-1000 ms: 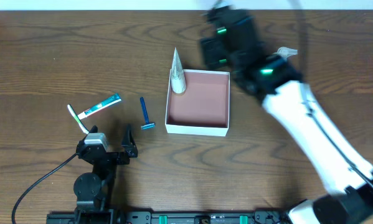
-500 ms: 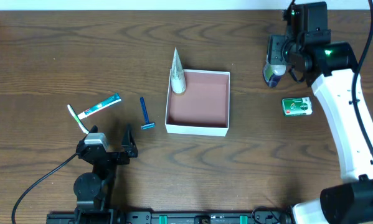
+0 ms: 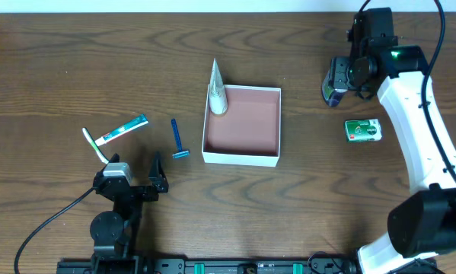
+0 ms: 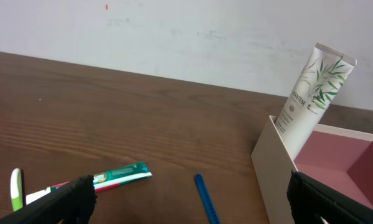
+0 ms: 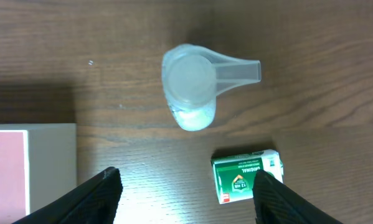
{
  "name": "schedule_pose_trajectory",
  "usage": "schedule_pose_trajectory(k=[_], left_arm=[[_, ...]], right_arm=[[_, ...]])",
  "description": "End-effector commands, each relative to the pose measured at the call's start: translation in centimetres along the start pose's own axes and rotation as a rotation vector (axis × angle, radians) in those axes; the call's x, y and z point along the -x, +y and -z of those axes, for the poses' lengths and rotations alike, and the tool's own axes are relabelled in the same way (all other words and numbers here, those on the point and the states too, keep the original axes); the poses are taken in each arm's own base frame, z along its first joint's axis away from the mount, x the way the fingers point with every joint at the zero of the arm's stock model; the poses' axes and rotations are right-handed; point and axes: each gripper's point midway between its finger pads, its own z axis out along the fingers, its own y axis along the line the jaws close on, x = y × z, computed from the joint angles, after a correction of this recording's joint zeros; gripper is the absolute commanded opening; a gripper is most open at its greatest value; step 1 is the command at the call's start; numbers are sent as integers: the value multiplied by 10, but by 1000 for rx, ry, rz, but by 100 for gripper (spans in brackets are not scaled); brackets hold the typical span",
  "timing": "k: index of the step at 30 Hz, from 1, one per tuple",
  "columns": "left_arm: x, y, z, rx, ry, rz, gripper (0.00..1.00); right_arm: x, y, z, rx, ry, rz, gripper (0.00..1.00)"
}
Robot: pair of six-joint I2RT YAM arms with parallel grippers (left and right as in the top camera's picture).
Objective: Pack container
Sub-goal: 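Move right gripper to the foam pump bottle and descend over it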
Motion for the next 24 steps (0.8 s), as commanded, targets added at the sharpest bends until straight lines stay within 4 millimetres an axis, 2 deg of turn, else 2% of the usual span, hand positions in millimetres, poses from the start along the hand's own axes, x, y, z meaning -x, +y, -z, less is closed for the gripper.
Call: schedule_pose_trajectory(k=[1, 12, 24], left_arm=[[-16, 3, -1, 3, 51, 1, 98], [-16, 3, -1, 3, 51, 1, 98], [-16, 3, -1, 3, 51, 1, 98]], right_arm=[[-7, -9, -16, -31, 44, -38, 71], [-9, -7, -66, -56, 90, 7, 73], [11, -10, -95, -51, 28, 111, 74]])
